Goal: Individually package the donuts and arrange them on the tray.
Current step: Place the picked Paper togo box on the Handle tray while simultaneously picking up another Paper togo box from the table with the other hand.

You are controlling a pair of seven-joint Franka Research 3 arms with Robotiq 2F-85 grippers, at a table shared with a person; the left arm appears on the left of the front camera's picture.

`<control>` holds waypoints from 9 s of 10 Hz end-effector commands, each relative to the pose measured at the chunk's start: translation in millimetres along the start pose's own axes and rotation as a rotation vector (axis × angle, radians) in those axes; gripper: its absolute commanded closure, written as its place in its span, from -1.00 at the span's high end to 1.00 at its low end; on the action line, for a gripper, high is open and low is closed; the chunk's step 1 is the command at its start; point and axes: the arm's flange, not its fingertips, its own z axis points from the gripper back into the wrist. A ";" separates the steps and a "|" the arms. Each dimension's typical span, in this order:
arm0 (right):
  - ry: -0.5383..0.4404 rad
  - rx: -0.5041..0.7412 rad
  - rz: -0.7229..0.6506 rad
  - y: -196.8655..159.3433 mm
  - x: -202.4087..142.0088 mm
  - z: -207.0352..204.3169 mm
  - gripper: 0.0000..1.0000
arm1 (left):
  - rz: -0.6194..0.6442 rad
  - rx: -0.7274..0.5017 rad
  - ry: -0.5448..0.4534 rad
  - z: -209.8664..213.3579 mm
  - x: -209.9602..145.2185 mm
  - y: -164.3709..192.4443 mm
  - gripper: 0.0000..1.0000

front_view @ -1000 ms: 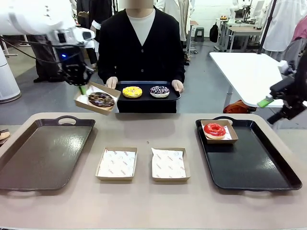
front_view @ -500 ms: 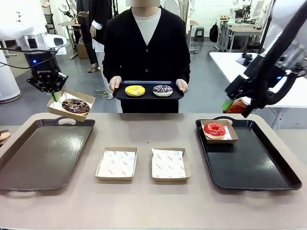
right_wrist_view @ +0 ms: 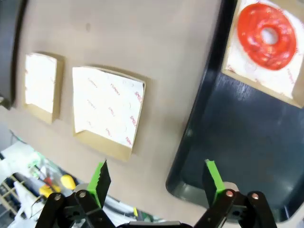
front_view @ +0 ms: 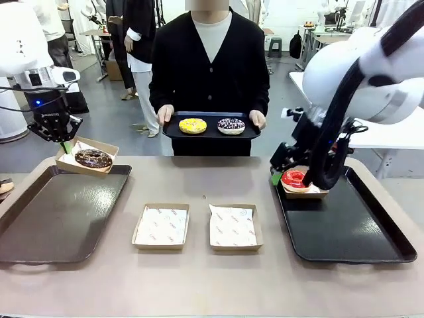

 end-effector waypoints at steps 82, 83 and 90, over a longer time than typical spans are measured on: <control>-0.031 -0.140 -0.284 81.9 134.9 57.7 -1.00 | -0.072 -1.150 -0.046 -28.7 -85.4 171.0 1.00; -0.024 -0.144 -0.292 79.8 141.1 55.5 -1.00 | -0.056 -1.190 -0.056 -32.0 -89.4 177.7 1.00; 0.020 -0.136 -0.330 67.4 159.7 37.4 -1.00 | 0.086 -1.098 0.011 -43.7 -84.9 198.1 1.00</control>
